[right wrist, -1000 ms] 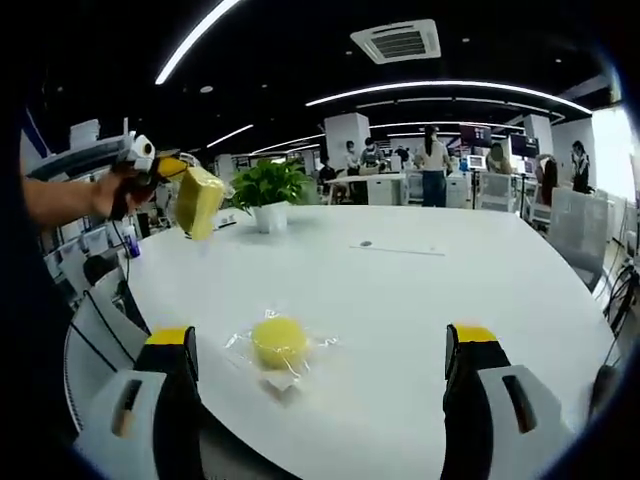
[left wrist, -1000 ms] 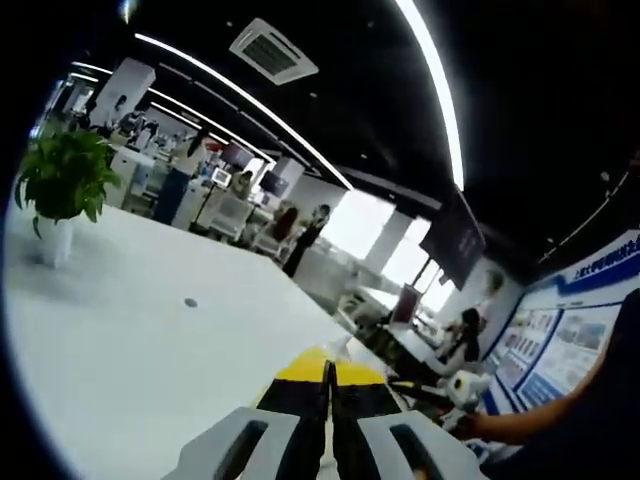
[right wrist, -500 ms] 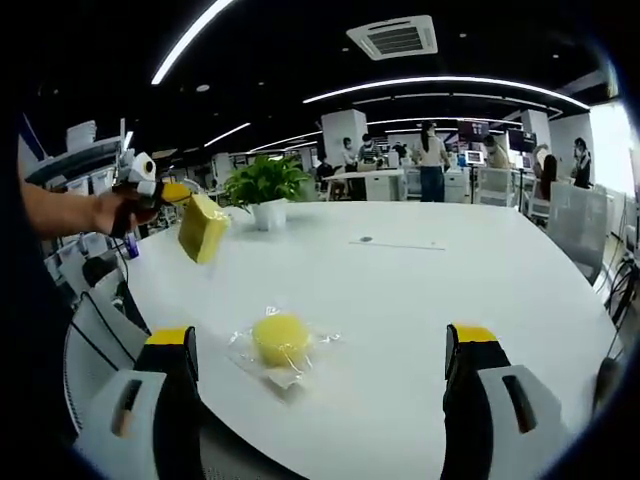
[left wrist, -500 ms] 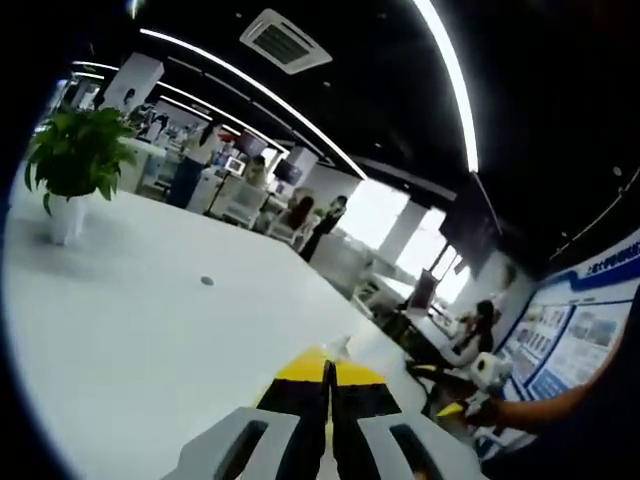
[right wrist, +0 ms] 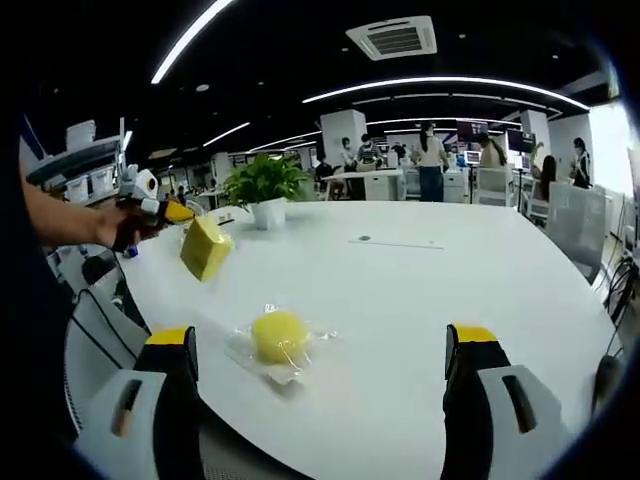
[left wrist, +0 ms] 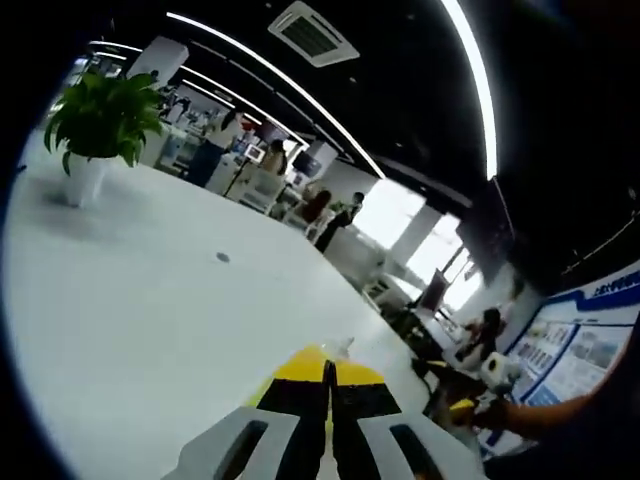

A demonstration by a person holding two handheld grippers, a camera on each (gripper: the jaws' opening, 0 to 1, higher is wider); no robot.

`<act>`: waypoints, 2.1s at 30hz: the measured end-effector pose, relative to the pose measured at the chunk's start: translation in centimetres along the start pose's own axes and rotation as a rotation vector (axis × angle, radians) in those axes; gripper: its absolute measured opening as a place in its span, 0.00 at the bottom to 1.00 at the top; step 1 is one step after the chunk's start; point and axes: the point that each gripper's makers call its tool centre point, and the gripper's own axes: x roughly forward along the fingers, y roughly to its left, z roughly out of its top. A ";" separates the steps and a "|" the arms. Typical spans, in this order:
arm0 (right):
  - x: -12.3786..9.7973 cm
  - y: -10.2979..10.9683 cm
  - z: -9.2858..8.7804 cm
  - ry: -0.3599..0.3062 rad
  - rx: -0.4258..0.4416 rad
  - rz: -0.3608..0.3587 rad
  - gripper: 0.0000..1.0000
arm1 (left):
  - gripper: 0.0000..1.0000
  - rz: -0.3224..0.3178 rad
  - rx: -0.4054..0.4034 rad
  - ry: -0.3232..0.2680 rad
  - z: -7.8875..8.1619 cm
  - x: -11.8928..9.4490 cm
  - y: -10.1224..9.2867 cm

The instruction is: Compare the silicone blocks by pressing each to a similar depth, holding the contact briefly, and releasing to observe deformation and rebound differences across the visible hardness samples.

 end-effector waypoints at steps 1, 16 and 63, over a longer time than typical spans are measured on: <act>0.0 -0.1 0.0 0.000 -0.004 -0.003 0.96 | 0.00 0.005 -0.004 0.003 -0.2 0.0 0.1; -0.5 -0.4 0.1 -0.003 0.005 -0.008 0.96 | 0.00 0.033 -0.096 0.002 -2.4 -0.3 2.1; -0.2 0.0 -0.4 0.037 0.026 -0.020 0.96 | 0.00 0.226 -0.159 0.081 -7.1 0.3 13.2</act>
